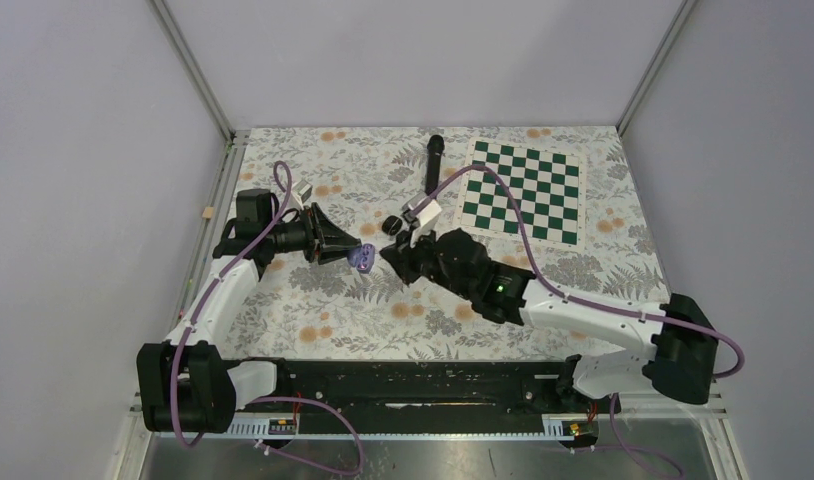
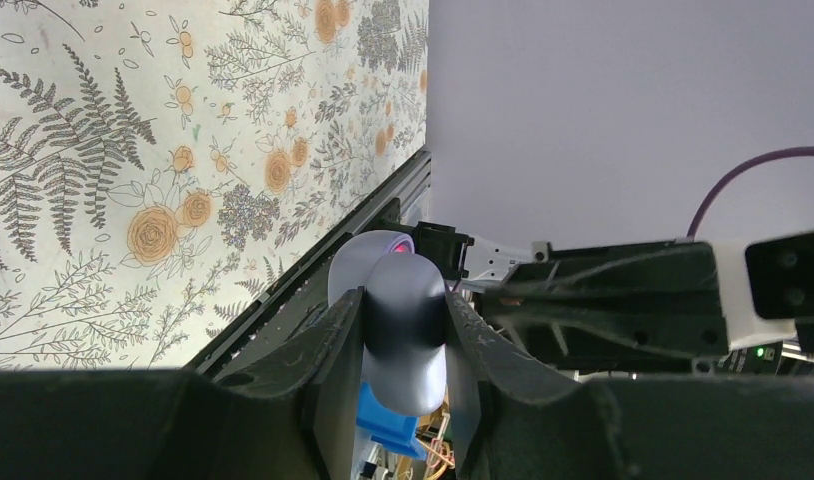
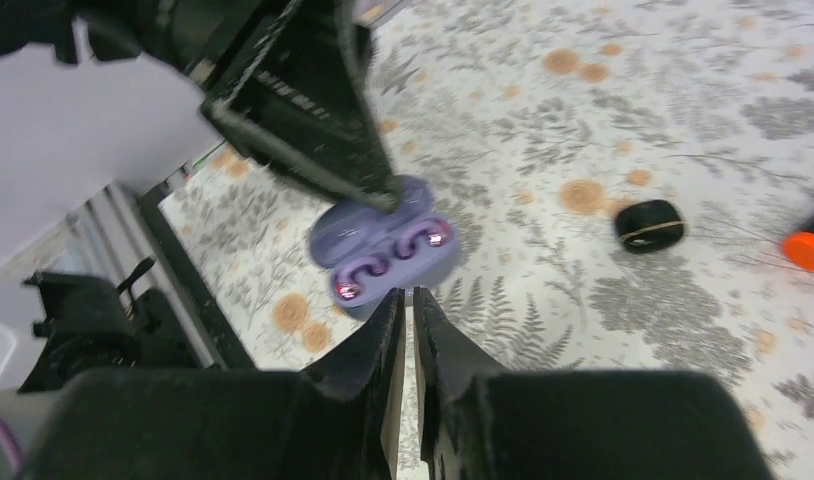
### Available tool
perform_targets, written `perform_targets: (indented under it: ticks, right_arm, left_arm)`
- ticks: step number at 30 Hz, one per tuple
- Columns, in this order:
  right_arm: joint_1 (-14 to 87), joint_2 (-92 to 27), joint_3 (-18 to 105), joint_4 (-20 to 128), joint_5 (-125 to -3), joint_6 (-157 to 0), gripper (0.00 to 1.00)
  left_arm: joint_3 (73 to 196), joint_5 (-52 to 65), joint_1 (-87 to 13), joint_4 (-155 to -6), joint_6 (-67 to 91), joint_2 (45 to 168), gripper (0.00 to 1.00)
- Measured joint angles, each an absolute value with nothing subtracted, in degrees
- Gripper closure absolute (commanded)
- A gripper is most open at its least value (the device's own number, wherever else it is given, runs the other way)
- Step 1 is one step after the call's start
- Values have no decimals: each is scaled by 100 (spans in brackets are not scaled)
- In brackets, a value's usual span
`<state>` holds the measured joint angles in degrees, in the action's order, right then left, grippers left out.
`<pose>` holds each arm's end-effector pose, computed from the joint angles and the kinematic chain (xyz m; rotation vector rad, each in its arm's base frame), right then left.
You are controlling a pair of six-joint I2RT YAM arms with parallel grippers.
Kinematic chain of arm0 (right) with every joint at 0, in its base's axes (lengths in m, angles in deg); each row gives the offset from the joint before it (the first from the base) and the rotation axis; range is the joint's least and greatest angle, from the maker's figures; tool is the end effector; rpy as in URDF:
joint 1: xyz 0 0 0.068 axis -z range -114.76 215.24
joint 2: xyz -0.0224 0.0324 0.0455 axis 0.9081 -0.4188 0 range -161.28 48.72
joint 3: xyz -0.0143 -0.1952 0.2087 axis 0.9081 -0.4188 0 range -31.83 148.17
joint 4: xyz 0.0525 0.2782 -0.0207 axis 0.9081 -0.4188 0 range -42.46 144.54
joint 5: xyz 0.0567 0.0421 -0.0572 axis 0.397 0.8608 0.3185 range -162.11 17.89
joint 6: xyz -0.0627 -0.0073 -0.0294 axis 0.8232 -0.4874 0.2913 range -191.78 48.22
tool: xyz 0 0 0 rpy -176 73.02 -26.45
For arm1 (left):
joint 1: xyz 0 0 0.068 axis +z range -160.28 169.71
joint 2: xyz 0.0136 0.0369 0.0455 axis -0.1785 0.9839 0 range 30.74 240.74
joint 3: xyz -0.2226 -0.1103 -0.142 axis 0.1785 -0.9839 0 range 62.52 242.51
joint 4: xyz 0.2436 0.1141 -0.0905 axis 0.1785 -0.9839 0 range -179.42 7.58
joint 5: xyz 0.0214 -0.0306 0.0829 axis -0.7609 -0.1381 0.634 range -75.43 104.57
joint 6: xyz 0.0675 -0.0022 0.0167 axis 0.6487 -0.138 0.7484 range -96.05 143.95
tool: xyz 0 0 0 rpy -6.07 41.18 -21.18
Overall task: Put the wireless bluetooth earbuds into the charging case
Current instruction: Close the charging case.
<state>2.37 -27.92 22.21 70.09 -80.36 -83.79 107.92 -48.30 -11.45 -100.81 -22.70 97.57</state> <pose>0.1695 0.3132 0.3198 -0.6556 1.6410 0.8467 0.2584 -0.0557 0.2627 -0.2736 2.3067 -1.6716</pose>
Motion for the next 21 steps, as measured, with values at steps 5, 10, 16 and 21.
perform_targets:
  ticks: [5,10,16,21]
  right_arm:
    - [851,-2528,1977,7022,-8134,-9314,82]
    - [1500,-3278,1605,7221,-7262,-10792,76]
    - [1435,-4279,1448,8290,-6034,-12228,75]
    - [1424,-4508,1448,9416,-5631,-12923,75]
  left_arm:
    - [10792,-4837,-1145,-10077,-2295,9755,100]
    - [10792,-4876,-1145,-9944,-2454,9755,100]
    - [10792,-4889,-1145,-9730,-2629,9755,100]
    - [10792,-4889,-1145,-9681,-2695,9755,100]
